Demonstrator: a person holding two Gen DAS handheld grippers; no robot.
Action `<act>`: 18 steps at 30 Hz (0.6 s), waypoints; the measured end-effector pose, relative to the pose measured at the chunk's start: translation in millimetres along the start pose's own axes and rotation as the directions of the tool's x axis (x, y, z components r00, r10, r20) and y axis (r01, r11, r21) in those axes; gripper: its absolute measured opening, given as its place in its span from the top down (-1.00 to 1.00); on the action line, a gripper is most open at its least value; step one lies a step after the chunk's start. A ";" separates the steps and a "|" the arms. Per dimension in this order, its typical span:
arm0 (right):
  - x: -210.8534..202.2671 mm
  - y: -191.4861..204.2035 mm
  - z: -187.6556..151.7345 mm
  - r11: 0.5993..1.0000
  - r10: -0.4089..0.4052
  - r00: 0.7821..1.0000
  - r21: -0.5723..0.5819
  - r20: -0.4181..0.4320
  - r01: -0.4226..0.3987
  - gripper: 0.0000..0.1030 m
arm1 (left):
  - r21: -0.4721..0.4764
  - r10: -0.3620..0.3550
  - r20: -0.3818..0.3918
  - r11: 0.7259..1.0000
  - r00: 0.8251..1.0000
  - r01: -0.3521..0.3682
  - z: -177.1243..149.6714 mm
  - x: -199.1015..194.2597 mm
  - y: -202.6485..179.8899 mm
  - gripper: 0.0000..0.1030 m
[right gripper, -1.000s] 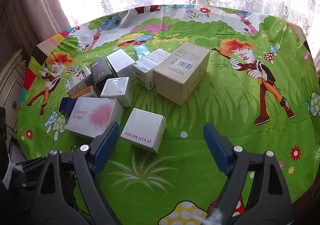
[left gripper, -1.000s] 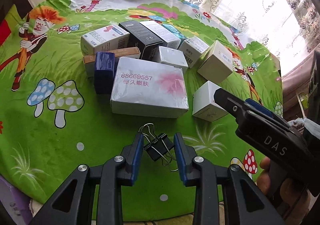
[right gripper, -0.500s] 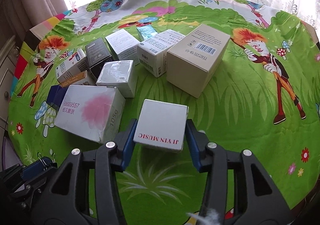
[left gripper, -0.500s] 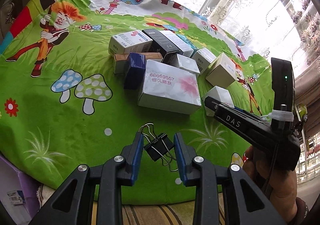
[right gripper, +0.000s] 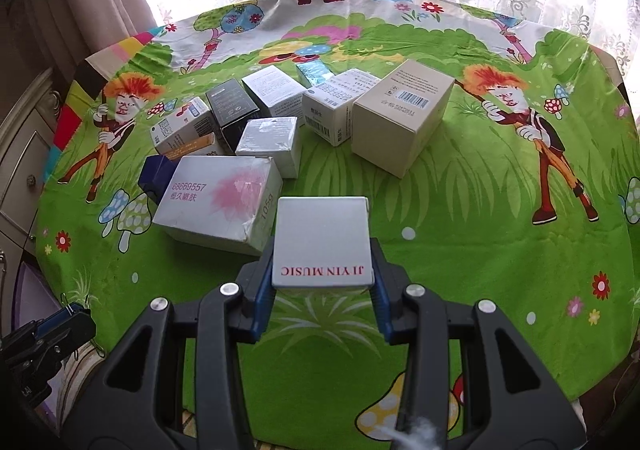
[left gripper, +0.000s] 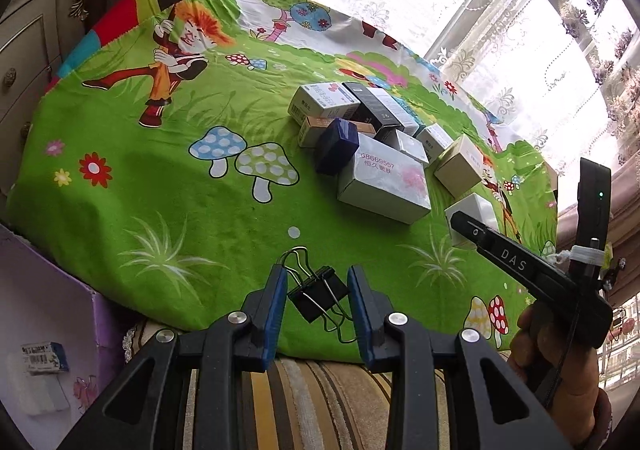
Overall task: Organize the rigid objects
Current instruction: 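Carry the black clip and JIYIN MUSIC box into the purple box with both grippers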
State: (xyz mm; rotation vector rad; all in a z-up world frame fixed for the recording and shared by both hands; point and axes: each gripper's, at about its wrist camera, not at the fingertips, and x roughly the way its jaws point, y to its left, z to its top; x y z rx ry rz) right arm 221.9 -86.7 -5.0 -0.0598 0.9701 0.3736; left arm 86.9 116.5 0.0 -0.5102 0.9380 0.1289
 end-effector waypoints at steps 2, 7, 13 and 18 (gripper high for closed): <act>-9.0 8.5 -3.4 1.000 0.015 1.000 -0.004 0.004 -0.015 0.12 | -0.019 0.003 0.010 1.000 1.000 -0.003 -2.3 -6.2 8.5 0.37; -26.9 41.4 -13.2 0.997 0.061 0.998 -0.054 -0.001 -0.061 0.12 | -0.068 0.006 0.040 0.998 0.999 -0.003 -6.6 -23.6 31.8 0.37; -46.2 84.2 -23.2 0.985 0.134 0.991 -0.111 -0.015 -0.135 0.12 | -0.139 0.037 0.078 0.990 0.996 -0.026 -15.0 -45.5 70.3 0.37; -52.7 125.6 -34.0 0.966 0.183 0.982 -0.179 -0.044 -0.188 0.12 | -0.210 0.084 0.100 0.976 0.991 -0.061 -23.5 -62.7 111.6 0.37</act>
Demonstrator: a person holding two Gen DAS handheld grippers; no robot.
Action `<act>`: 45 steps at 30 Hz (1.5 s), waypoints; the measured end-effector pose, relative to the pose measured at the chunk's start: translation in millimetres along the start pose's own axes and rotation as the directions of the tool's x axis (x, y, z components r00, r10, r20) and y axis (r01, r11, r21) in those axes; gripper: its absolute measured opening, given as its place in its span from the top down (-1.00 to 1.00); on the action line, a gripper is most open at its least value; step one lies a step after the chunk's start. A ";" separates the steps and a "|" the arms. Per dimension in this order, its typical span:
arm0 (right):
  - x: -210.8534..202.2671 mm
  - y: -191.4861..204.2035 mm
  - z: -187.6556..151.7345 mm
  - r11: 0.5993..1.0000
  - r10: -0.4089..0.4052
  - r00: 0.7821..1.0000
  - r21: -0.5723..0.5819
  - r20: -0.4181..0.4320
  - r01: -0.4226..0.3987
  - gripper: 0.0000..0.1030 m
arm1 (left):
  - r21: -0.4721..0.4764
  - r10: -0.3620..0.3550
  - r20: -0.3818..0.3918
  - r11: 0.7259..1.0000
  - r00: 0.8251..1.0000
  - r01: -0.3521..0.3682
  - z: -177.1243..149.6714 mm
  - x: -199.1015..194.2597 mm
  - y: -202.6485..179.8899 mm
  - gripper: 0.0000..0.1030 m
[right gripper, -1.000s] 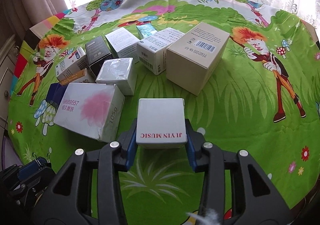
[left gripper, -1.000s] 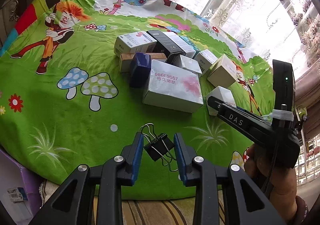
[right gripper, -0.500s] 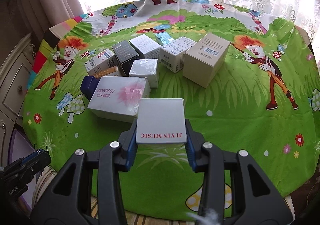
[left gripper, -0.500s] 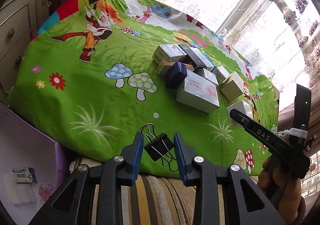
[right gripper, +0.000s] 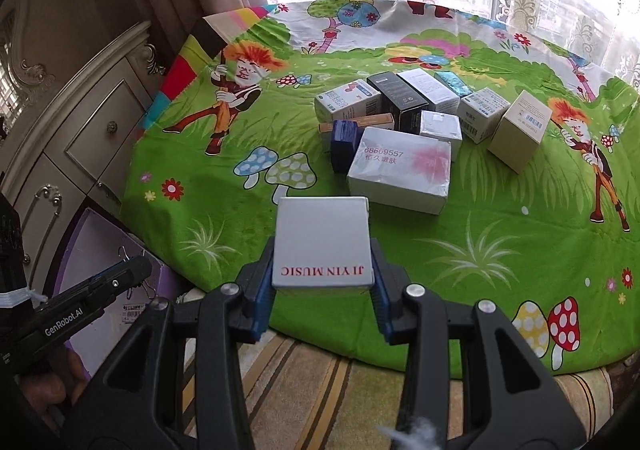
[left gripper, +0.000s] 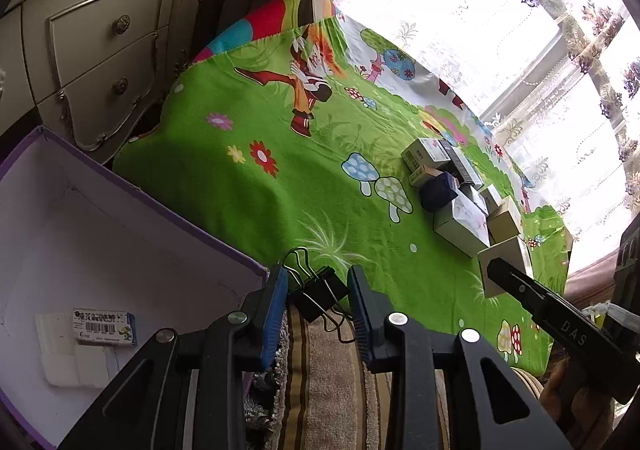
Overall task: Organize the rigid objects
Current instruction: 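Carry the black clip and JIYIN MUSIC box into the purple box with both grippers, then release the black clip with the left gripper while the right moves back to the bed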
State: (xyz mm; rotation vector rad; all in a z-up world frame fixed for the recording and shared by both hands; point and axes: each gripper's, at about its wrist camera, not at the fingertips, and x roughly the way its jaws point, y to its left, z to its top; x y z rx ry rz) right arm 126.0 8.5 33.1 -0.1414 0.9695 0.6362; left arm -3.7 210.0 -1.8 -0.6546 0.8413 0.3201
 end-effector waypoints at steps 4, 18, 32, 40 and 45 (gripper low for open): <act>5.5 32.2 -2.2 0.998 0.033 0.999 -0.053 -0.023 -0.034 0.12 | -0.050 0.038 0.021 0.998 0.999 -0.037 0.1 -9.4 32.4 0.37; 27.5 141.0 -20.7 0.952 0.121 0.983 -0.265 -0.138 -0.154 0.11 | -0.203 0.128 0.074 0.973 0.989 -0.111 3.4 -35.4 120.6 0.37; 45.4 201.2 -41.4 0.880 0.160 0.961 -0.407 -0.227 -0.243 0.11 | -0.245 0.157 0.086 0.961 0.984 -0.132 3.8 -43.7 138.9 0.37; 49.4 197.1 -40.9 0.888 0.165 0.956 -0.385 -0.244 -0.252 -0.35 | -0.253 0.176 0.069 0.955 0.982 -0.153 4.5 -41.4 137.2 0.31; 45.7 192.0 -38.5 0.895 0.158 0.961 -0.379 -0.226 -0.236 -0.48 | -0.241 0.179 0.062 0.957 0.982 -0.159 5.3 -40.0 131.5 0.18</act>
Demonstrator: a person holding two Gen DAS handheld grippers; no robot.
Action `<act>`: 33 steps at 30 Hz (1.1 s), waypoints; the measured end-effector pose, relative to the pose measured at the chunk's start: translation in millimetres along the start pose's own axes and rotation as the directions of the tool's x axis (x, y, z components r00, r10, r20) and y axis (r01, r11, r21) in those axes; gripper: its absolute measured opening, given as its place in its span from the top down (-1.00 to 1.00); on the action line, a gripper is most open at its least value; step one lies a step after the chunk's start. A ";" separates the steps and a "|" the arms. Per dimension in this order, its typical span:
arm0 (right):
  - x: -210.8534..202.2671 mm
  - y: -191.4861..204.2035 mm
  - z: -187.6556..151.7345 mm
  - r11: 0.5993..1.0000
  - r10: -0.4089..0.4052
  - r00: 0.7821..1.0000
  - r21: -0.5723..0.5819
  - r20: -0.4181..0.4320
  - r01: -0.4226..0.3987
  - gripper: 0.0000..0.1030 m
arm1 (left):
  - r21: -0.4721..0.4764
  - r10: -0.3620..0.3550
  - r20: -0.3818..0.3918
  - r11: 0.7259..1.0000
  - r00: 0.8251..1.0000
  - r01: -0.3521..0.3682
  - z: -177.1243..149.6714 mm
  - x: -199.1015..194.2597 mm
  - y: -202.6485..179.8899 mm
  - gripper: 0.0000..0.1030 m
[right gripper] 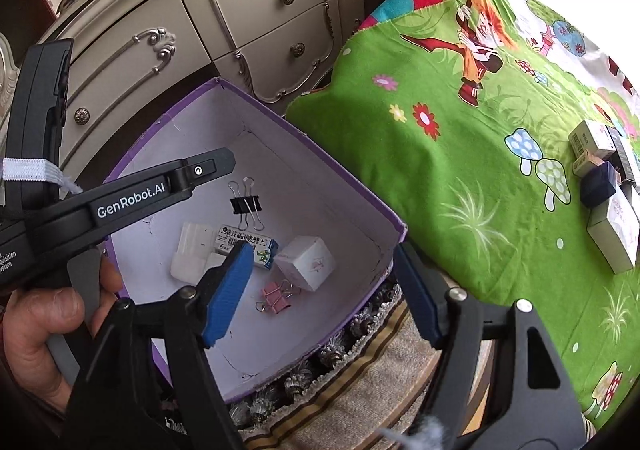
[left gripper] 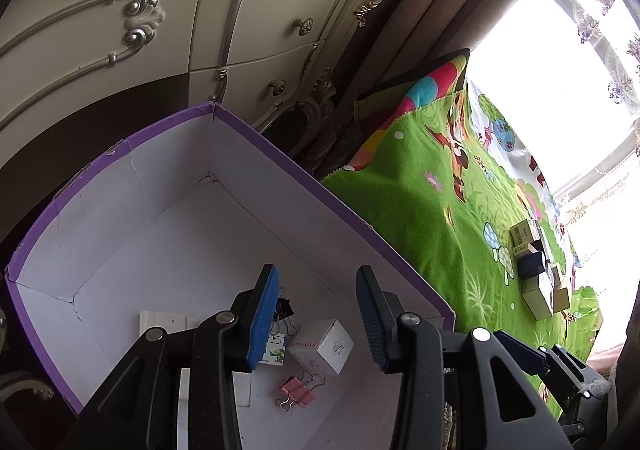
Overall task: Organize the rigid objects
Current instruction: 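Release the black clip with the left gripper while the right moves back to the bed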
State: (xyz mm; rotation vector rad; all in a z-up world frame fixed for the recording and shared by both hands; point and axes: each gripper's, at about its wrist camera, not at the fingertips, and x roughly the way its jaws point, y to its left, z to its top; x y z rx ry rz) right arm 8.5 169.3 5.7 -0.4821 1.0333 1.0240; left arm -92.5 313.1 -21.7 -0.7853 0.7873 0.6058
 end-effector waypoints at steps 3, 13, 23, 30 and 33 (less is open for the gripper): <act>-3.9 -7.0 -1.2 1.000 -0.015 1.000 0.023 0.009 0.015 -0.49 | 0.016 0.004 -0.004 1.000 1.000 -0.004 0.1 -0.1 -4.5 0.14; -32.0 -41.1 -6.7 0.986 -0.141 0.989 0.094 0.055 0.135 -0.52 | 0.052 -0.006 -0.022 0.999 1.000 0.007 -4.7 1.9 -19.1 0.06; -47.1 -108.7 -27.9 0.956 -0.154 0.987 0.258 0.043 0.138 -0.53 | 0.111 -0.010 -0.056 0.994 0.998 0.016 -11.6 11.7 -45.9 0.06; -58.3 -150.7 -42.3 0.924 -0.188 0.981 0.345 0.042 0.162 -0.53 | 0.161 -0.023 -0.079 0.986 0.997 0.035 -19.8 17.7 -73.6 -0.04; -63.1 -168.0 -49.5 0.911 -0.205 0.978 0.374 0.041 0.175 -0.53 | 0.186 -0.034 -0.090 0.981 0.995 0.051 -23.1 20.4 -90.1 -0.12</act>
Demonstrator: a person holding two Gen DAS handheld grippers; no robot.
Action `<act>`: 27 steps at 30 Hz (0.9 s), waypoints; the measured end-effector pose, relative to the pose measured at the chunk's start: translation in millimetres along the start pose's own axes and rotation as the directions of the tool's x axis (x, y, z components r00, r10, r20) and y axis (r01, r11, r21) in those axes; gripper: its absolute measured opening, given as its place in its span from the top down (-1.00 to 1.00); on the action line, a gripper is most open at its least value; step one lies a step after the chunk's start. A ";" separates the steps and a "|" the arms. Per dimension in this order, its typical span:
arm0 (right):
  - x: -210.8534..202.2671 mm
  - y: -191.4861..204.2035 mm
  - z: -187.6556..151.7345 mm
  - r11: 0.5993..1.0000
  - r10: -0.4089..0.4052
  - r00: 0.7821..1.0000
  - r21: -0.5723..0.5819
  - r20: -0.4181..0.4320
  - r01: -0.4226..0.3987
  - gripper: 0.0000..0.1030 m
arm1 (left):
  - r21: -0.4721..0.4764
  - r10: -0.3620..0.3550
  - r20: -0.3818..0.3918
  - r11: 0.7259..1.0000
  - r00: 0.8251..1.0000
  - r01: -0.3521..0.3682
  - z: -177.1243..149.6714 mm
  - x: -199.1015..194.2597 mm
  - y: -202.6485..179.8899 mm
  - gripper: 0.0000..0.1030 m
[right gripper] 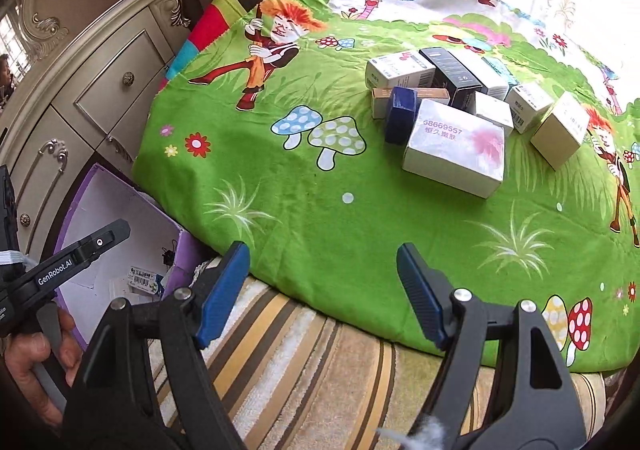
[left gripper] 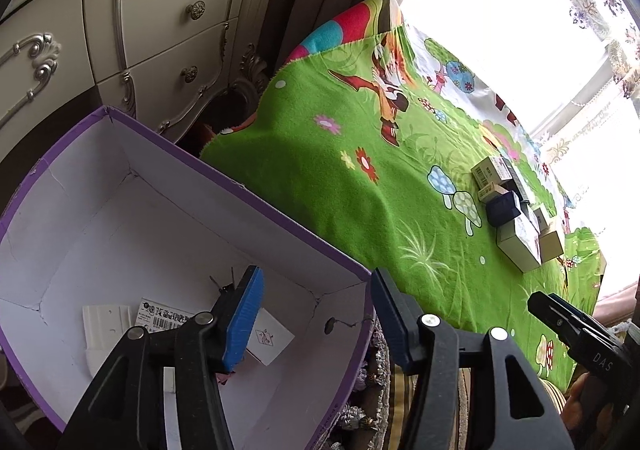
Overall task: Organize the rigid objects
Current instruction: 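Release the black clip with the left gripper while the right moves back to the bed, then grasp the small navy blue box with the left gripper while the right approaches the pink-printed white box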
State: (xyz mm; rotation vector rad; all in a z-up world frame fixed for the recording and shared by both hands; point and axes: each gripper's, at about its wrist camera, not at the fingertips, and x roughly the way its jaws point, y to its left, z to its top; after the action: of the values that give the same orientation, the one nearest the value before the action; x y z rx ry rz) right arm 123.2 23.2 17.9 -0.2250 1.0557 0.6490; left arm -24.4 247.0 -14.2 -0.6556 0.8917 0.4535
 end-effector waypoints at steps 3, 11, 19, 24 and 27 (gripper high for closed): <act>-2.0 -20.1 -0.7 0.999 -0.026 1.000 0.028 0.008 0.025 -0.53 | 0.036 -0.012 -0.007 0.999 1.000 0.012 1.0 3.2 -18.8 -0.14; -6.6 -81.4 -4.4 0.987 -0.082 0.996 0.139 0.021 0.078 -0.55 | 0.146 -0.041 -0.044 0.988 0.998 0.048 -1.2 17.1 -75.2 -0.14; -3.4 -119.9 -6.5 0.969 -0.096 0.995 0.231 0.040 0.085 -0.58 | 0.257 -0.058 -0.062 0.964 0.996 0.072 -2.4 28.4 -132.2 -0.14; -3.4 -133.2 -8.7 0.958 -0.120 0.991 0.269 0.061 0.100 -0.62 | 0.326 -0.080 -0.072 0.940 0.994 0.099 1.2 38.7 -171.3 -0.15; -3.9 -140.6 -10.4 0.951 -0.125 0.989 0.294 0.073 0.099 -0.63 | 0.352 -0.100 -0.083 0.928 0.992 0.123 8.3 49.0 -195.6 -0.14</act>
State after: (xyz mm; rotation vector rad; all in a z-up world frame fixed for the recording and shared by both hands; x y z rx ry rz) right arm 197.9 -94.8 -2.0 0.0009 1.0290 0.3913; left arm 127.3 116.8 13.9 -0.3848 0.9623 0.1606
